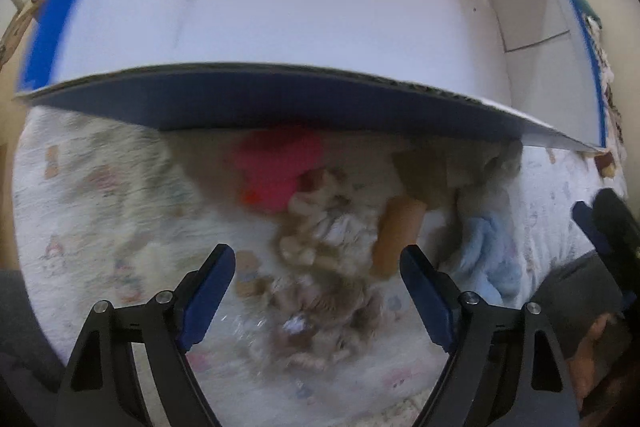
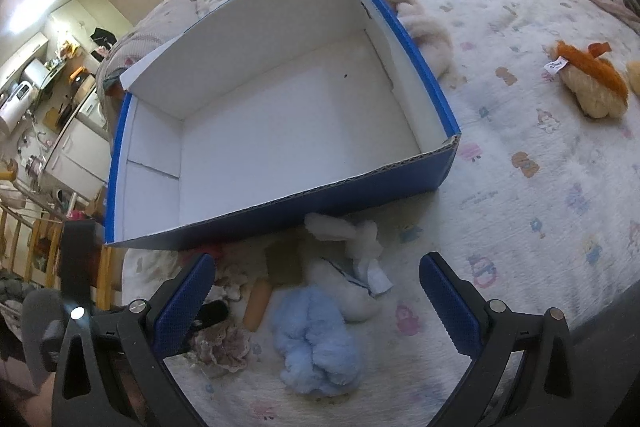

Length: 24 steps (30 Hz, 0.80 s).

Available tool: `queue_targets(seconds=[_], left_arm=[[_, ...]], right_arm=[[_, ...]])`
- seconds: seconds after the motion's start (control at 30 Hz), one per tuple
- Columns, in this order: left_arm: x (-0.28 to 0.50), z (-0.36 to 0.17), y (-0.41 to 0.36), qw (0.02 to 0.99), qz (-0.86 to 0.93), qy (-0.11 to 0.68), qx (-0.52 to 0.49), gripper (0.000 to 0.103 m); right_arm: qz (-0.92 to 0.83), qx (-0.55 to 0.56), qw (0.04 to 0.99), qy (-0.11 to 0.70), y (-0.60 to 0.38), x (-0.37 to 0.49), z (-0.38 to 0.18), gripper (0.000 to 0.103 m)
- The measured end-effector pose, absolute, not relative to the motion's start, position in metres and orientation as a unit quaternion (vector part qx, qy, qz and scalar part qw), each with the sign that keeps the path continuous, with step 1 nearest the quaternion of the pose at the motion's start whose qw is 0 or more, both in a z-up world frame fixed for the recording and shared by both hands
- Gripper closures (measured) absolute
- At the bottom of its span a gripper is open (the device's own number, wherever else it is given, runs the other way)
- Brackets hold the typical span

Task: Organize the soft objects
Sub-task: 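Grasp a cream scrunchie with the left gripper while the right grasps a beige scrunchie, then lift both scrunchies and carry them over the open box with both grippers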

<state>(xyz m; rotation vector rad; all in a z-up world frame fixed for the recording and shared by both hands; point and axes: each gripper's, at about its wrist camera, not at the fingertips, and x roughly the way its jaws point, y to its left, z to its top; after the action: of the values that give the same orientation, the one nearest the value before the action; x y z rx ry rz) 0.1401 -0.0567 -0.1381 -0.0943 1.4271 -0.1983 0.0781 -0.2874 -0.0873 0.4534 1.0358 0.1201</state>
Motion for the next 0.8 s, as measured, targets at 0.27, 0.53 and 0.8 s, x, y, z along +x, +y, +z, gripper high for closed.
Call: queue_targets(seconds=[0.27, 0.53, 0.8], left_arm=[[0.152, -0.153, -0.049, 0.756, -0.081, 0.649, -0.036, 0.078], [0.142, -0.118, -0.029, 0.768, -0.102, 0.631, -0.038, 0.084], [0.130, -0.071, 0.018, 0.805, -0.046, 0.591, -0.027, 0.084]], right_arm=[[0.058, 0.211, 0.844, 0.489, -0.286, 0.081, -0.088, 0.000], [0.069, 0.198, 0.843, 0.496, -0.280, 0.082, -0.090, 0.000], [0.144, 0.185, 0.829, 0.507, -0.249, 0.077, -0.083, 0.000]])
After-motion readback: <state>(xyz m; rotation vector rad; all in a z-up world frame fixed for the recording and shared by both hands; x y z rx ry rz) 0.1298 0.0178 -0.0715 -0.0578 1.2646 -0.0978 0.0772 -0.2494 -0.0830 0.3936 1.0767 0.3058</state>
